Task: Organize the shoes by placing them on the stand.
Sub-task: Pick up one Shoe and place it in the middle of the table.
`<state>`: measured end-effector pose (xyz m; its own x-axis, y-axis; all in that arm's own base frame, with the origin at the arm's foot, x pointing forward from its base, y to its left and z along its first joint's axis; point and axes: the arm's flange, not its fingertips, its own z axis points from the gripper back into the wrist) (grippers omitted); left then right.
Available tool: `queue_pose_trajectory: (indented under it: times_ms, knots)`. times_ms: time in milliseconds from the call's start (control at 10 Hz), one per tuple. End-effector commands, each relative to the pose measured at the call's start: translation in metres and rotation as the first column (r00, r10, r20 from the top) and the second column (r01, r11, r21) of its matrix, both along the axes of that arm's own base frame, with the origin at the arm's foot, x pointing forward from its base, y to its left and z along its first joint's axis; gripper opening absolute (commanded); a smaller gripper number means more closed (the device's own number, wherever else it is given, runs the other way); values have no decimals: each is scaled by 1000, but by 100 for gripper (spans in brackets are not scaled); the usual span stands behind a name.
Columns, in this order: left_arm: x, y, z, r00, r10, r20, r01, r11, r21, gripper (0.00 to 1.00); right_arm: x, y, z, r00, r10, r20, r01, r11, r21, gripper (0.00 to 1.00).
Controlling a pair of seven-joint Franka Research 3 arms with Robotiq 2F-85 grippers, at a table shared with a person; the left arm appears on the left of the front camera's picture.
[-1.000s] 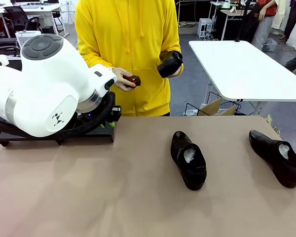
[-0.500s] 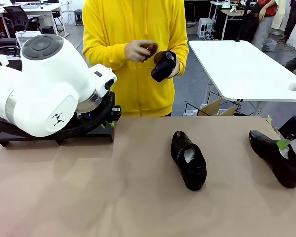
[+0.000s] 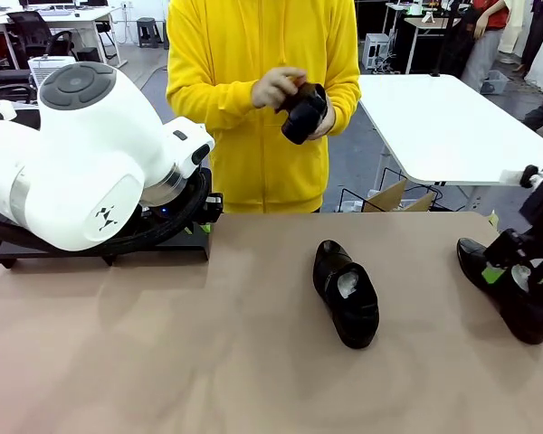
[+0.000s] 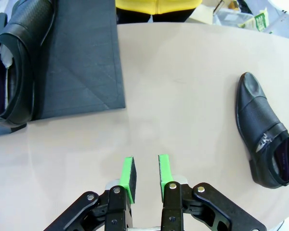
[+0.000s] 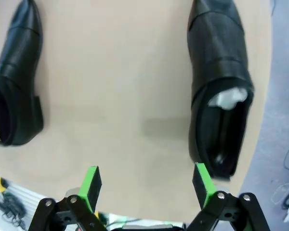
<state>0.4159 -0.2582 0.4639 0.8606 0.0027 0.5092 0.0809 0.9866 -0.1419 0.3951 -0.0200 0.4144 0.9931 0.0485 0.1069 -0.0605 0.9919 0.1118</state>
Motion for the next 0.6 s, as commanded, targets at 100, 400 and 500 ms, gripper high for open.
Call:
queue_pose_trajectory:
  times_ms: [100, 400, 500]
  knots:
    - [1, -4, 1, 1000, 24, 12, -24, 1000, 10, 30, 18, -5, -33, 999, -6, 39, 9, 996, -88, 100]
    - [1, -4, 1, 1000, 24, 12, -24, 1000, 10, 30, 21, -9, -44, 999, -3, 41, 6, 995, -96, 100]
    - [1, -4, 1, 1000, 24, 12, -24, 1000, 10, 30, 24, -9, -52, 999, 3, 40, 2, 994, -110, 100]
